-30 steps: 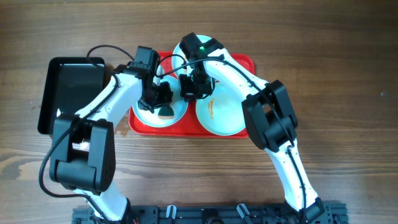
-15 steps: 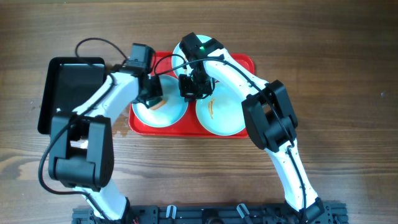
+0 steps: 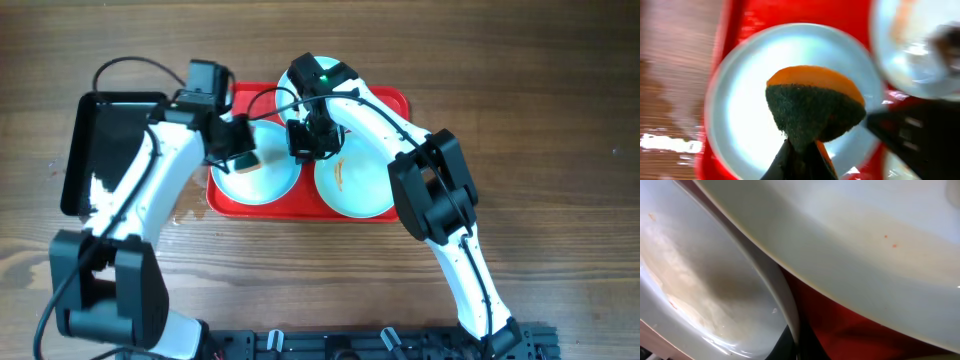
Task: Clean dirty plates on tray and stack at the side
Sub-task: 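Keep scrubbing the left plate surface with the sponge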
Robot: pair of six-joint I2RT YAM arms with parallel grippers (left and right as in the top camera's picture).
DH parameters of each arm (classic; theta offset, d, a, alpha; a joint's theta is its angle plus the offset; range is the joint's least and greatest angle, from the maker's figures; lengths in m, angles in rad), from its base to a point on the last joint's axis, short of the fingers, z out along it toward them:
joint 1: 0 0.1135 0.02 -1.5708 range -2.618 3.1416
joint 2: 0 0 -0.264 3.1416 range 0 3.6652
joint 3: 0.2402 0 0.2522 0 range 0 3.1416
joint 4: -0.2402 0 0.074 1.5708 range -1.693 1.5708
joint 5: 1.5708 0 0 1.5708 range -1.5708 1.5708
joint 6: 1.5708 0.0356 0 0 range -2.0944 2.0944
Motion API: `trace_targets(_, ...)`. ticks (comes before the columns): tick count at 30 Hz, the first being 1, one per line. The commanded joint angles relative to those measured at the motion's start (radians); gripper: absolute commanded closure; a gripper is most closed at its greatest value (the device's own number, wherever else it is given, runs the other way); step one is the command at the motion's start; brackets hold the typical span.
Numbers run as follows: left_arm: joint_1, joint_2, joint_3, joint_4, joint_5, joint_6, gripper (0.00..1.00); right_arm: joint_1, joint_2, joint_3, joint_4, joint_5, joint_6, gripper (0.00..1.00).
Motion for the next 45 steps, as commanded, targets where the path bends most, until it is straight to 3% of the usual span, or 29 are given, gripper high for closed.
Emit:
trace_targets(1, -0.038, 0.042, -0.009, 0.047, 0.031, -0.050, 0.96, -0.001, 0.014, -0.018, -0.009, 0.063, 0.000, 0.96)
trace_targets(8, -0.039, 0.234, -0.027, 0.100, 0.140, -0.095, 0.96, -0.001, 0.014, -0.018, -0.008, 0.063, 0.000, 0.96)
trace_targets(10, -0.036, 0.237, -0.027, 0.066, 0.087, -0.095, 0.96, -0.001, 0.014, -0.018, -0.008, 0.064, -0.001, 0.96)
trace_targets(15, -0.010, 0.237, -0.027, -0.097, -0.270, -0.095, 0.96, -0.001, 0.014, -0.018, -0.011, 0.064, -0.003, 0.95)
trace_targets(19, 0.019, 0.237, -0.019, -0.114, -0.364, -0.095, 0.96, -0.001, 0.014, -0.018, -0.013, 0.064, -0.003, 0.95)
trace_targets(24, 0.021, 0.199, 0.076, -0.123, -0.341, -0.149, 0.96, -0.001, 0.014, -0.018, -0.012, 0.063, -0.001, 0.96)
trace_targets(28, -0.002, 0.172, 0.077, 0.018, -0.024, -0.144, 0.96, -0.001, 0.014, -0.018, -0.009, 0.063, 0.000, 0.96)
trace_targets(30, -0.016, 0.179, 0.059, 0.086, 0.067, -0.144, 0.96, -0.001, 0.014, -0.018, -0.008, 0.063, 0.000, 0.96)
trace_targets(37, -0.035, 0.283, 0.037, 0.108, 0.066, -0.144, 0.96, -0.001, 0.014, -0.018, -0.008, 0.063, 0.000, 0.96)
trace_targets(41, 0.019, 0.285, 0.037, 0.039, -0.111, -0.144, 0.96, -0.001, 0.014, -0.018, -0.010, 0.063, 0.000, 0.96)
trace_targets(45, 0.125, 0.285, 0.037, 0.001, -0.162, -0.087, 0.96, -0.001, 0.014, -0.018, -0.012, 0.063, 0.000, 0.96)
